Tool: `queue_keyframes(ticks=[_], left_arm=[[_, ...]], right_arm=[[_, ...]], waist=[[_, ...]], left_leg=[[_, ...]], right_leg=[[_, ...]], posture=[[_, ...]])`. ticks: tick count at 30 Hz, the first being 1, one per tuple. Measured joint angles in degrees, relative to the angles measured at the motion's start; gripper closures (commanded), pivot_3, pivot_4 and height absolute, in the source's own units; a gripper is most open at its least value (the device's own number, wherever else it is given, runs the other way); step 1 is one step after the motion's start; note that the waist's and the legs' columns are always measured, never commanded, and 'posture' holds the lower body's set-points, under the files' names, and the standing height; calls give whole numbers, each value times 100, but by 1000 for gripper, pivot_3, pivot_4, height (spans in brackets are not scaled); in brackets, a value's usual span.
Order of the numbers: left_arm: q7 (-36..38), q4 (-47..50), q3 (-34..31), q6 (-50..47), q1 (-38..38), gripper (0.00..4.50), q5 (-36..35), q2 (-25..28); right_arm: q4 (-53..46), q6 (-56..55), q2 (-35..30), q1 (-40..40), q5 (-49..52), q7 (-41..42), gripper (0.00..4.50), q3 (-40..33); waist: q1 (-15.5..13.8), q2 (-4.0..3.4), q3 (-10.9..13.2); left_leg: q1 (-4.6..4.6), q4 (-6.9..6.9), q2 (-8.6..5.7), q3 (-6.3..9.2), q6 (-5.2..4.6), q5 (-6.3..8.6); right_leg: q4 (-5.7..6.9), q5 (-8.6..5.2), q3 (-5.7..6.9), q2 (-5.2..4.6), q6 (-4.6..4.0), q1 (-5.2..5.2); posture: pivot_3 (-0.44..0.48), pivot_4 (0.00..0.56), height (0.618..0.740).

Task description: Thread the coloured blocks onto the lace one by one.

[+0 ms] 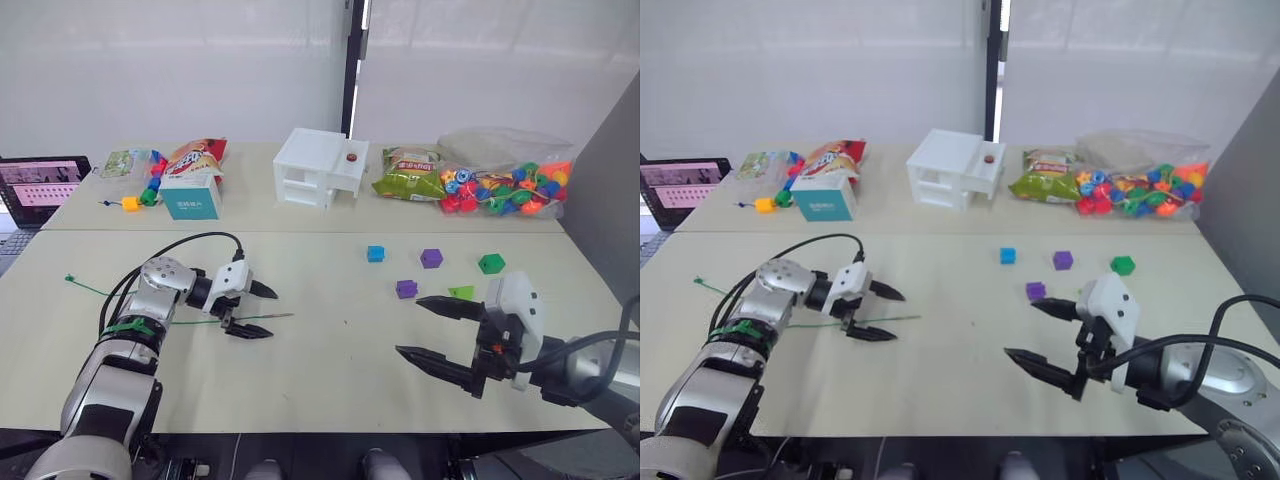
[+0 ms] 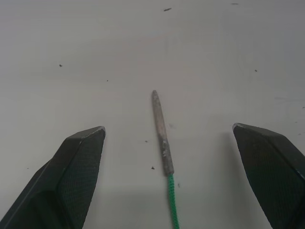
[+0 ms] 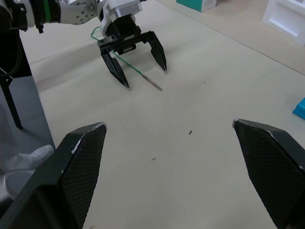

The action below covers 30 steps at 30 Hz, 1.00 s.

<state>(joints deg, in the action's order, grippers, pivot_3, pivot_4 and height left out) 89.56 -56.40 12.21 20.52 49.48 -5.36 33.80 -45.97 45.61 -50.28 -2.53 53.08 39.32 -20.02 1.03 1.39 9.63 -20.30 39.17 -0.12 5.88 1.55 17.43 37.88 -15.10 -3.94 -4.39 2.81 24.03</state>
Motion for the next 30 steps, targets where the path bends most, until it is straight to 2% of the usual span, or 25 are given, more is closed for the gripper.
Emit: queue_keyframes(ticks=[1, 4, 10, 15, 20, 24, 30], left_arm=[[6, -83, -24, 89, 32, 0, 33, 10], [68, -244, -62, 208, 7, 782, 84, 45], [41, -418, -125, 539, -63, 2758, 144, 33], [-253, -635, -199, 715, -26, 4472, 248, 13], [-219, -730, -385, 644, -17, 4494, 211, -45], [152, -679, -657, 3, -26, 4494, -153, -322], [247, 536, -798, -916, -32, 4494, -613, -393]], right_arm=[[2, 0, 0, 5, 0, -15, 25, 17], [20, -3, -2, 12, -5, -58, 0, 24], [58, -36, -3, 140, -7, -29, 0, 47], [163, -55, -42, 196, -33, 63, 0, 106], [199, -60, -78, 225, -61, 70, 0, 130], [229, -59, -78, 243, -59, 58, 0, 142], [390, -54, -16, 135, -105, -99, 0, 133]], waist=[[3, 0, 0], [26, 0, 0], [16, 1, -1], [30, 2, -2], [36, 1, -3], [18, 4, -1], [9, 7, 1]], left_leg=[[2, 0, -1, 0, -1, 1], [2, 0, 0, 1, -2, 1], [6, 2, 0, 3, -2, 1], [11, 2, 0, 3, -2, 1], [11, 3, 0, 4, -2, 0], [-1, 13, -2, 7, -2, 1], [0, 14, -2, 8, -2, 1]], right_leg=[[4, 0, 0, -1, 0, 0], [8, 0, 0, 0, 0, 3], [10, 0, 1, 0, 0, -2], [11, 0, 1, 1, 0, -5], [14, 0, 1, 0, 0, -5], [15, 0, 3, 0, 0, -1], [16, 0, 3, -1, 1, -1]], posture=[[0, 150, 740], [0, 150, 740], [0, 150, 740], [0, 150, 740], [0, 150, 740], [0, 150, 740], [0, 150, 740]])
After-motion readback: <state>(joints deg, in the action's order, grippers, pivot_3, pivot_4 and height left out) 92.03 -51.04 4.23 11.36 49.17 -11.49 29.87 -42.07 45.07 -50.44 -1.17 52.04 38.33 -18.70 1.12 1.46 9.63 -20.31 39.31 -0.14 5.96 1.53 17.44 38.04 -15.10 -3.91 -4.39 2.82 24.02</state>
